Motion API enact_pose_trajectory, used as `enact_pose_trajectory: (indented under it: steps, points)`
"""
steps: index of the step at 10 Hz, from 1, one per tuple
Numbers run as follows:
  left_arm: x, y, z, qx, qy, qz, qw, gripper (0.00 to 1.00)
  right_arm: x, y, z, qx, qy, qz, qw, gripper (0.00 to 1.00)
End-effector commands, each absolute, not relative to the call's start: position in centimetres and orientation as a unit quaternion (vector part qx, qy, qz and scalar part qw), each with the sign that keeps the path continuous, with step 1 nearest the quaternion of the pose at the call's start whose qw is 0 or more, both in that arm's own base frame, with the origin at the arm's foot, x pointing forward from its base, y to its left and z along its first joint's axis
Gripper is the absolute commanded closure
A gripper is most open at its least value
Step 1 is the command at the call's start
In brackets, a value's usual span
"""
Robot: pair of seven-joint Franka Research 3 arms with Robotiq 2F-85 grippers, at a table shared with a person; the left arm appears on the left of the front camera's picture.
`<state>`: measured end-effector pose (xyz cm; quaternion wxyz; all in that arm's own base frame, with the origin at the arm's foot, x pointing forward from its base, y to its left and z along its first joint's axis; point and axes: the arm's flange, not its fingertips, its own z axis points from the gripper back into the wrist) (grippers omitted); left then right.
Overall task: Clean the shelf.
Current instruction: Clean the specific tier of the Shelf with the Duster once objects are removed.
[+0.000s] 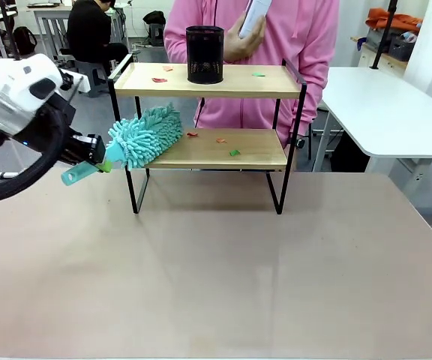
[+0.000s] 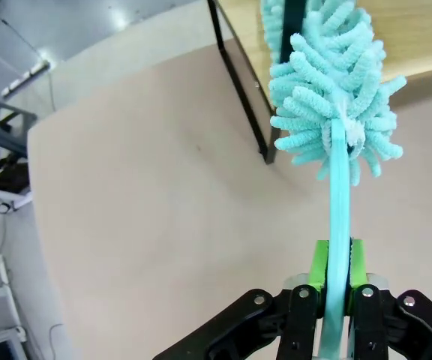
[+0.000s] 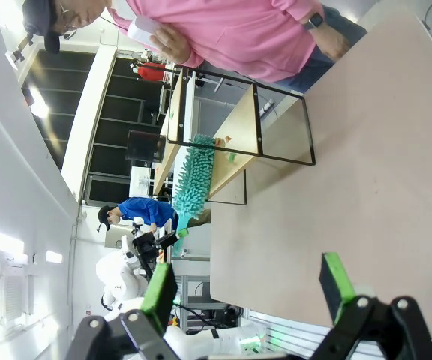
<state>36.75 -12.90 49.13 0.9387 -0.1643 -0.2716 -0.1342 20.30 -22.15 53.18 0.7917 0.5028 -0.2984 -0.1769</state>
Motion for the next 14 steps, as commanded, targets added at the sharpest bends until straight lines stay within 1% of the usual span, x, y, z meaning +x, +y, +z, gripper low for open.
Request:
enact_pose_trajectory:
  steps: [1, 4, 7, 10, 14]
  points:
    - [35.0, -13.0, 47.3, -0.124, -0.293, -0.102, 0.943, 0.88, 20.5, -22.1, 53.2, 0.504, -0.310, -0.166, 0.789, 0.00]
    - [35.5, -13.8, 46.7, -0.125, -0.292, -0.106, 0.942, 0.88, 20.5, -22.1, 53.2, 0.504, -0.310, -0.166, 0.789, 0.00]
    - [35.9, -14.8, 47.3, -0.159, -0.330, -0.107, 0.925, 0.88, 20.5, -22.1, 53.2, 0.504, -0.310, -0.166, 0.789, 0.00]
    - [36.0, -16.3, 46.4, -0.162, -0.322, -0.128, 0.924, 0.88, 20.5, -22.1, 53.2, 0.504, -0.310, -0.166, 0.789, 0.00]
    - [36.1, -18.1, 45.5, -0.152, -0.309, -0.129, 0.930, 0.88, 20.5, -22.1, 53.2, 0.504, -0.310, -0.166, 0.789, 0.00]
